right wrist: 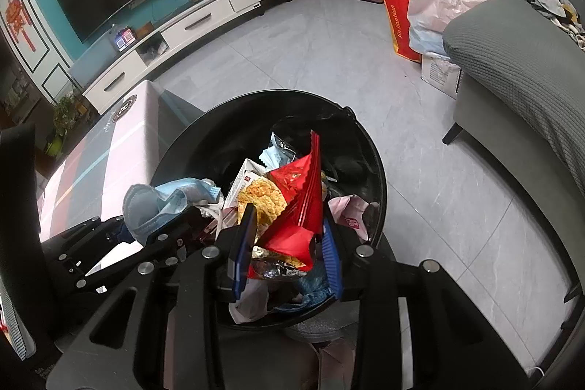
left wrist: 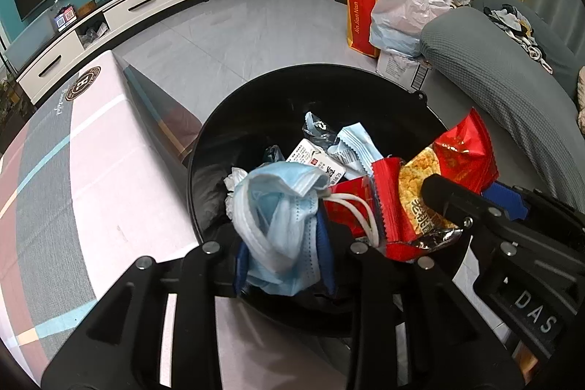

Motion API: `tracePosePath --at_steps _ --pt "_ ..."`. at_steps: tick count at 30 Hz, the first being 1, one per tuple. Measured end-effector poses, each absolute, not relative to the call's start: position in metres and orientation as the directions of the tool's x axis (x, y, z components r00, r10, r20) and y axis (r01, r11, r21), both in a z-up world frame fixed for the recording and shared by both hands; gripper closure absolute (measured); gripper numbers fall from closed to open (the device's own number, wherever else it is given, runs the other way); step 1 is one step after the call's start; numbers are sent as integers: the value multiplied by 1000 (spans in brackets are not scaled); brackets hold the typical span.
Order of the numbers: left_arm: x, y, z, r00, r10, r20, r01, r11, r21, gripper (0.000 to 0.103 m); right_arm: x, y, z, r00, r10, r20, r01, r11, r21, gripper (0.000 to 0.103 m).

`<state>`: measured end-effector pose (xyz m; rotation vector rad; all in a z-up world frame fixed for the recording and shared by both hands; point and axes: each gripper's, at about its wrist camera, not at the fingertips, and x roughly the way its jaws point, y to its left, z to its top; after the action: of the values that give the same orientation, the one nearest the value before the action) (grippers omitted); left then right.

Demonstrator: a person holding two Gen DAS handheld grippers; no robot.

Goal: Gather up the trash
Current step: 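Lower the mask and chip bag into the bin and open both tools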

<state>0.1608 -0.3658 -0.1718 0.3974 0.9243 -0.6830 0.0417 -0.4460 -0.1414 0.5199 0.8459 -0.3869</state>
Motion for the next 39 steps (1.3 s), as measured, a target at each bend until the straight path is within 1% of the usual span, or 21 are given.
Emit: tracePosePath --at_steps 11,23,29,31,39 --pt "160 -366 -174 415 -362 -835 691 722 30 69 41 -448 -142 604 -118 -788 521 807 279 69" --pt "159 -367 -174 411 -361 -837 695 718 31 63 41 -449 -144 601 -116 -791 523 805 280 67" --pt "158 -367 -175 410 -360 -838 696 718 32 62 41 -448 -145 597 -116 -794 523 807 276 66" --pt "158 -367 -175 411 -359 -838 696 717 34 59 40 -448 -146 597 -116 -794 524 806 276 65" --pt "156 -365 -176 411 -358 -838 695 718 34 57 40 -448 -146 596 -118 -795 526 805 275 63"
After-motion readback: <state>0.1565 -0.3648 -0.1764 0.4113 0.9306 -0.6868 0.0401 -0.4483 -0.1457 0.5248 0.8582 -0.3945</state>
